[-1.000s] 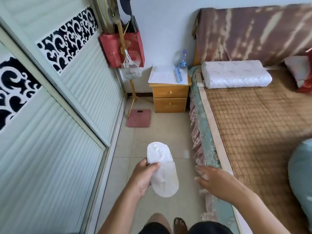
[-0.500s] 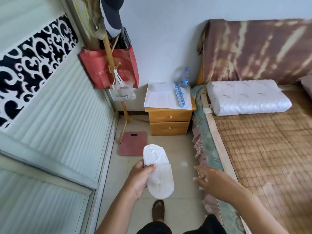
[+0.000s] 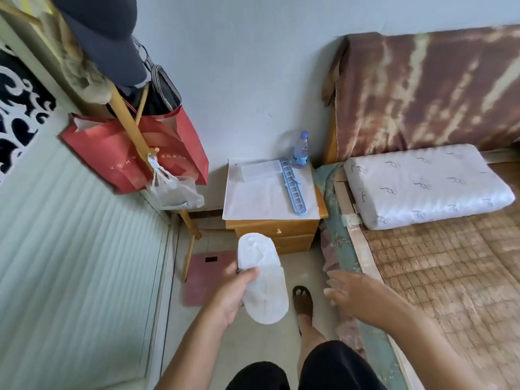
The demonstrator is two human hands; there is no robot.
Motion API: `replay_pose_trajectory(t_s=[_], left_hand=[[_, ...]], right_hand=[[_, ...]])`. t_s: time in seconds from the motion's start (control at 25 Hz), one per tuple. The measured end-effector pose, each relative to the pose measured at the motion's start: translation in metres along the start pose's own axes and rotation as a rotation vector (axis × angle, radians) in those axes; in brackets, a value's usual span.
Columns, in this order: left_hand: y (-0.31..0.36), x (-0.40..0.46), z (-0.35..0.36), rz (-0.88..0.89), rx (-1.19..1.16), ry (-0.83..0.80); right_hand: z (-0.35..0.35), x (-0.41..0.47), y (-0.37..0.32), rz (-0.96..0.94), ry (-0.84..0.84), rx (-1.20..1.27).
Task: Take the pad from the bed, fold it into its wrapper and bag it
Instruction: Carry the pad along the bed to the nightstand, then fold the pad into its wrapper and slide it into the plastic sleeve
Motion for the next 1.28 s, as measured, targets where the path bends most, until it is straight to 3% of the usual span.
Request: replay_pose_trajectory(t_s=[0.32, 0.64, 0.92, 1.08, 1.28], left_hand=[[0.106, 0.143, 0.042, -0.037, -0.043, 0.086], [0.156, 0.235, 0.036, -0.083, -0.056, 0.054], [0.170, 0.321, 0.032, -0.140, 0.016, -0.049], [0.170, 0.370, 0.039, -0.213, 0.001, -0.075], [0.163, 0.420, 0.041, -0.176, -0.049, -0.067]], right_hand=[[-0.128, 0.171, 0.002, -0.087, -0.044, -0.085], [-0.149, 0.281, -0.019, -0.065, -0.165, -0.014], [-0.144, 0.382, -0.040, 0.072, -0.196, 0.469], [-0.123, 0.428, -0.045, 0.370, -0.410, 1.045], [-0.090, 0.466, -0.032, 0.462, -0.528, 1.368]])
Point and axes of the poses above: each hand's wrist, its own x-axis towards the middle knuckle, its own z-axis out of the palm, y = z × x, the point moved 3 cm from there along x, towards the middle knuckle
